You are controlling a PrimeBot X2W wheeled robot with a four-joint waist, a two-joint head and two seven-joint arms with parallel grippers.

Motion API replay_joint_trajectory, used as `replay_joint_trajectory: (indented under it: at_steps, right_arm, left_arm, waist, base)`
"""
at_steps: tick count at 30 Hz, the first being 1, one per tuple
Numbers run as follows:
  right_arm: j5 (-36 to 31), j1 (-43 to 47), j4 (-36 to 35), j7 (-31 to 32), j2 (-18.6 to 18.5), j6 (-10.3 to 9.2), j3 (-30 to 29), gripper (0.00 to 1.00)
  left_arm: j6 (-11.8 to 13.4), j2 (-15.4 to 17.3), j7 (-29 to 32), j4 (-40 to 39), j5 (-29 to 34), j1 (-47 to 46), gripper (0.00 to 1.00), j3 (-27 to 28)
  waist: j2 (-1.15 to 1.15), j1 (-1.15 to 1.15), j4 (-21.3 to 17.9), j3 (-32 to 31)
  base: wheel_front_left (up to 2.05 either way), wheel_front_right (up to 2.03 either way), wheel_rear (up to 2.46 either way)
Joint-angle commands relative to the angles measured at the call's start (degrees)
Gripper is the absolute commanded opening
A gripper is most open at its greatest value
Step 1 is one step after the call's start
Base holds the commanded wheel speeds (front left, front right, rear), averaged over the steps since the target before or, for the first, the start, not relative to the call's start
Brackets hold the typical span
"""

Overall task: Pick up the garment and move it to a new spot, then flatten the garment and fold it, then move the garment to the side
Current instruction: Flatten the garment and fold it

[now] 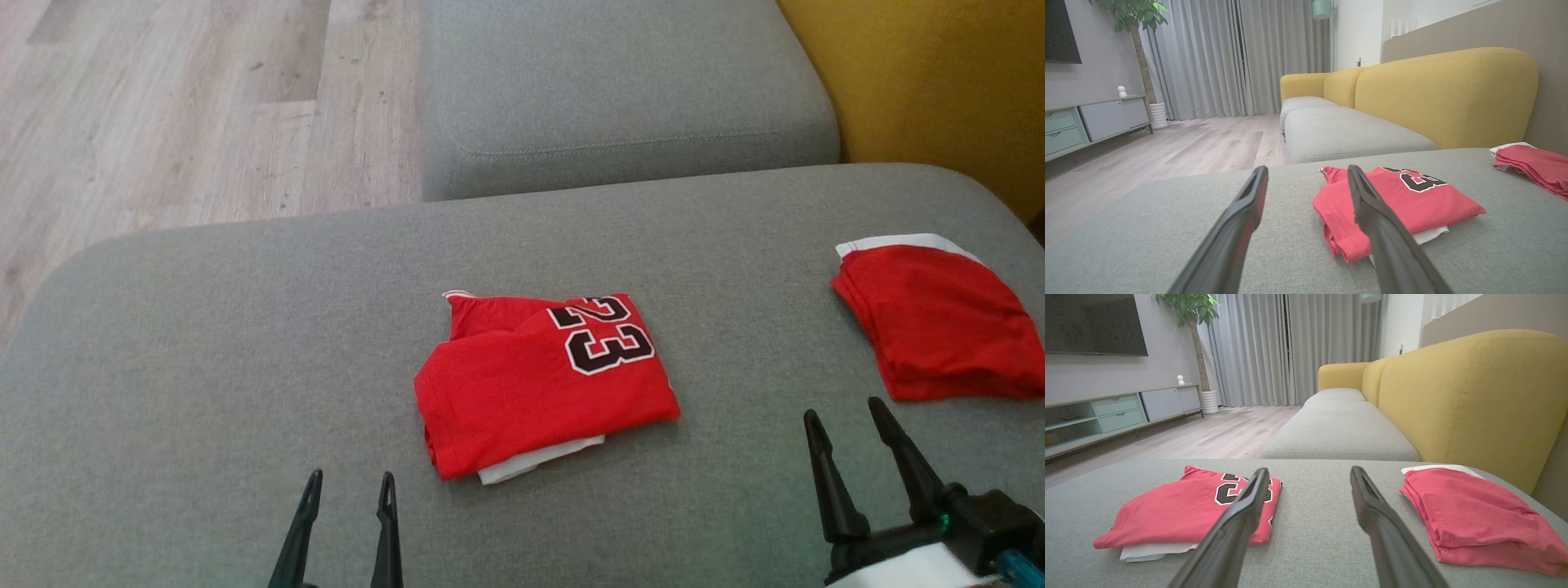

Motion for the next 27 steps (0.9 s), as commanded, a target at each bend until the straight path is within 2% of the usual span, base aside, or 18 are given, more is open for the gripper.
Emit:
replay_joint_trajectory:
  at_steps: [1, 27]
  right_arm:
    - [-0.6, -1.3, -2.4, -0.7, -0.2, -0.04, 0.4, 1.0]
    - [-2.3, 0.2, -2.2, -0.7, 1.6, -0.04, 0.3, 1.0]
  left_arm:
    - [-0.2, -0.8, -0.5, -1.8, 0.4, -1.8, 1.0, 2.5]
    - [-3.9, -2.7, -0.5, -0.7, 2.3, -0.3, 1.0, 6.3]
  waist:
    - [0.0, 0.01, -0.1, -0.3]
    - [0.0, 0.01, 0.6, -2.4]
  base:
    - [0.0, 0.0, 0.0]
    - [0.0, 0.0, 0.0]
